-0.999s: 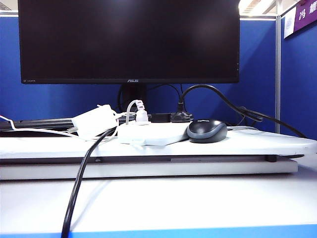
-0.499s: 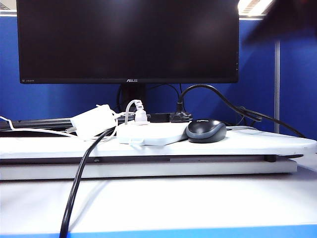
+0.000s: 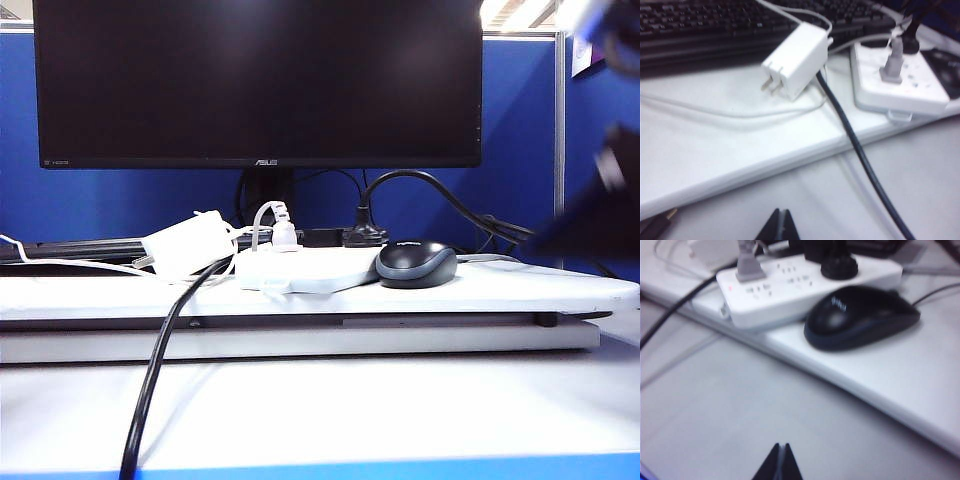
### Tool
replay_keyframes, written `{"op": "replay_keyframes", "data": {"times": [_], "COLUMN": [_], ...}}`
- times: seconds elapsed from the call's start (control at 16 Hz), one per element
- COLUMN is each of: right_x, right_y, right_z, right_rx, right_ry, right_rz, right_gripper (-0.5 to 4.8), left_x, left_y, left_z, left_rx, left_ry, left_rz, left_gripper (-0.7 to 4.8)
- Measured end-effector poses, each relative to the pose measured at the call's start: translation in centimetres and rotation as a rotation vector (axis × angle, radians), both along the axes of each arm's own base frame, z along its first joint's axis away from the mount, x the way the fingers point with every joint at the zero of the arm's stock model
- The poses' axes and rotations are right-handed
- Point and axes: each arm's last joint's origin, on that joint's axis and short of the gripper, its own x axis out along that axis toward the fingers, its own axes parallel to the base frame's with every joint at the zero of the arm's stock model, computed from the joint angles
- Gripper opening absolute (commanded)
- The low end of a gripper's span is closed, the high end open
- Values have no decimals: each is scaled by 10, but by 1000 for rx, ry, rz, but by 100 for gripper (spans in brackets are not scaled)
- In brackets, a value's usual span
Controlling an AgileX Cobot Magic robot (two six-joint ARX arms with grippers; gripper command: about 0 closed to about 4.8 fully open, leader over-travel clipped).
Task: Unplug the white charger from the socket, then place it next to the socket.
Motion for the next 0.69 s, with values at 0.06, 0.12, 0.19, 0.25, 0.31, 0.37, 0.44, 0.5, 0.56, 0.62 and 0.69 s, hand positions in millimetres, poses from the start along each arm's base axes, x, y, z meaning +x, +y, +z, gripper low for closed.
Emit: {"op": "replay_keyframes", "data": {"times": [0.06, 0.12, 0.19, 0.25, 0.31, 0.37, 0.44, 0.5, 0.56, 0.62, 0.69], "right_x": [-1, -2, -4, -6, -6, -7, -7, -7, -7, -7, -7], "right_y": [-1, -2, -4, -5, -6, -6, -6, -6, -6, -6, -6], "right_z": [-5, -11, -17, -23, -25, -26, -27, -27, -27, -27, -27], "right_rx": [-12, -24, -39, -61, -71, -83, -89, -86, -86, -86, -86], "right_ry": [13, 25, 40, 63, 74, 89, 95, 95, 94, 94, 95], "right_rz": [0, 0, 0, 0, 0, 4, 4, 3, 5, 5, 5], "right_gripper": [-5, -5, -5, -4, 28, 45, 45, 45, 45, 45, 45], "left_x": [0, 0, 0, 0, 0, 0, 0, 0, 0, 0, 0], "left_y": [0, 0, 0, 0, 0, 0, 0, 0, 0, 0, 0], "left_z": [-4, -6, -8, -10, -10, -10, -10, -10, -10, -10, -10], "left_rx": [11, 17, 23, 44, 56, 71, 81, 82, 82, 82, 82], "left_ry": [5, 6, 2, 4, 0, -9, -13, -14, -13, -14, -14], "left_rz": [-2, -3, -5, -9, -12, -17, -20, -21, -21, -21, -21], "left_gripper": [-5, -5, -5, -5, -5, -4, -4, -4, -4, -4, -4]}}
